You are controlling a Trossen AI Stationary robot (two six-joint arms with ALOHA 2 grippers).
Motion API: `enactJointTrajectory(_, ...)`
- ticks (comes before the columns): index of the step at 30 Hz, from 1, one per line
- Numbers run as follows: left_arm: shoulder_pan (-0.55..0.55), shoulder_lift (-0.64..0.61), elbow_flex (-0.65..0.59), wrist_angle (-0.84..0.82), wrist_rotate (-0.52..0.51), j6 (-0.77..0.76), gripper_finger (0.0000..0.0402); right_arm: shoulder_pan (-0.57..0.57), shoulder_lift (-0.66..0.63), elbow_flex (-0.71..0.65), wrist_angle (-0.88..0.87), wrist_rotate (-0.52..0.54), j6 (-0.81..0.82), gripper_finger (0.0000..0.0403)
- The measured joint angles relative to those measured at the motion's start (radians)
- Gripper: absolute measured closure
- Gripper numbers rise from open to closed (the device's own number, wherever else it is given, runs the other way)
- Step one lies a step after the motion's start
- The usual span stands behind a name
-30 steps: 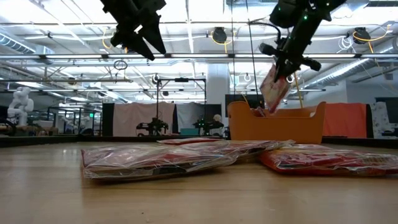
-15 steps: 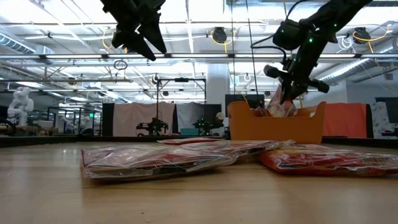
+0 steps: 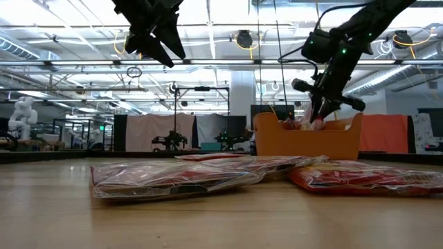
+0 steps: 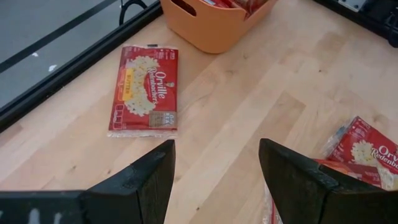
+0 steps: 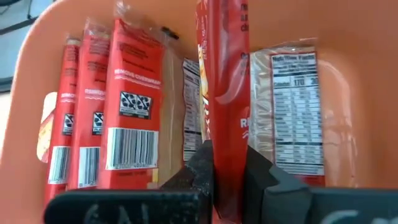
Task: Sort popcorn bags into baskets
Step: Put the red popcorn bag into the orange bin
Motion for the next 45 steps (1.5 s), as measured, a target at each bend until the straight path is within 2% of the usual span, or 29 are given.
enactJointTrajectory(11,0.000,0.000,0.000,0.001,0.000,-0.008,0.0167,0.012,0.115,0.147,-0.120,-0.007,-0.070,0.0378)
enactJointTrajectory(15,0.000,0.000,0.000,0.001,0.000,-0.026,0.0167,0.005,0.145,0.158,-0.134,-0.031,-0.072,0.0375)
enactJointTrajectory(18,0.000,0.000,0.000,0.001,-0.001,-0.027,0.0167,0.005,0.174,0.159,-0.133,-0.057,-0.052,0.0353)
enactJointTrajectory(23,0.000,0.000,0.000,0.001,-0.003,-0.018,0.0167,0.008,0.197,0.158,-0.120,-0.088,-0.006,0.0292)
enactJointTrajectory(30,0.000,0.000,0.000,0.001,-0.004,-0.025,0.0167,0.008,0.185,0.158,0.007,-0.090,-0.005,0.0229)
enactJointTrajectory(38,0.000,0.000,0.000,-0.004,-0.005,-0.025,0.0167,0.004,0.181,0.158,0.048,-0.118,-0.022,0.0209)
enactJointTrajectory(45,0.000,0.000,0.000,-0.006,-0.005,-0.021,0.0167,-0.022,0.106,0.157,0.111,-0.165,-0.125,0.0209)
